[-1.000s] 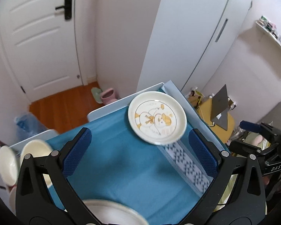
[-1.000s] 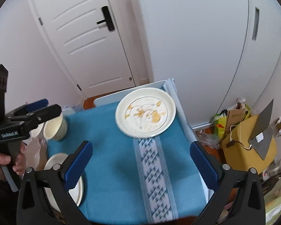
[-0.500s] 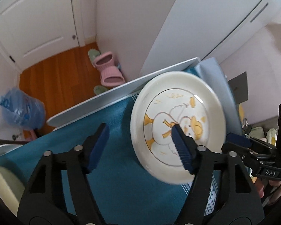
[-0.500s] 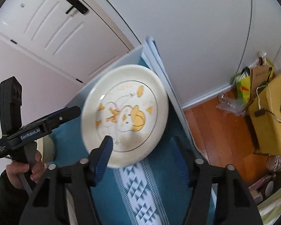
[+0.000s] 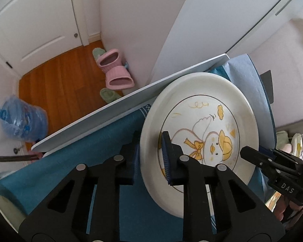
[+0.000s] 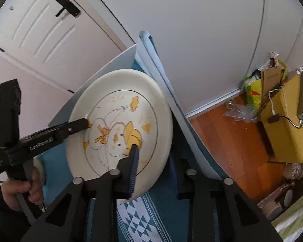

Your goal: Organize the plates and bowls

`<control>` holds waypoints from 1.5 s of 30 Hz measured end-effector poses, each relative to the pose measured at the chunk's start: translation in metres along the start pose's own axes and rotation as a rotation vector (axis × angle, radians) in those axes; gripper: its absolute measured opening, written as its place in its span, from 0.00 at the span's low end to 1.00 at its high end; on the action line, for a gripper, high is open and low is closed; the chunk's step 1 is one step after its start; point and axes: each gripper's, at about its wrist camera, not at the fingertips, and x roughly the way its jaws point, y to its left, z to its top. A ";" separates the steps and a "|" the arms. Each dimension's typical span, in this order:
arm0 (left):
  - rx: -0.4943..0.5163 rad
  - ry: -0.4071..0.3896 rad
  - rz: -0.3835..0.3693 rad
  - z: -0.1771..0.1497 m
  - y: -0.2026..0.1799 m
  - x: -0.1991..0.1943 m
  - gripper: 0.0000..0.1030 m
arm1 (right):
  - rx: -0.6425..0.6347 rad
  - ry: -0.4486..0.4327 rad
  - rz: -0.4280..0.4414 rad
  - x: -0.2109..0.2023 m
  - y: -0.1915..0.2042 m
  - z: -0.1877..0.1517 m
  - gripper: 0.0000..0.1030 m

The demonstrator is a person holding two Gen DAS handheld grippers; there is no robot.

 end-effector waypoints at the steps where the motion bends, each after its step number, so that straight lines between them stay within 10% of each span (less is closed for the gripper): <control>1: 0.001 -0.002 0.003 0.000 -0.001 0.000 0.17 | 0.006 -0.001 -0.008 0.001 -0.001 0.001 0.19; 27: -0.035 -0.170 0.069 -0.039 -0.014 -0.070 0.16 | -0.086 -0.078 0.028 -0.032 0.003 -0.001 0.12; 45: -0.131 -0.343 0.145 -0.200 0.016 -0.243 0.16 | -0.294 -0.169 0.130 -0.134 0.106 -0.106 0.12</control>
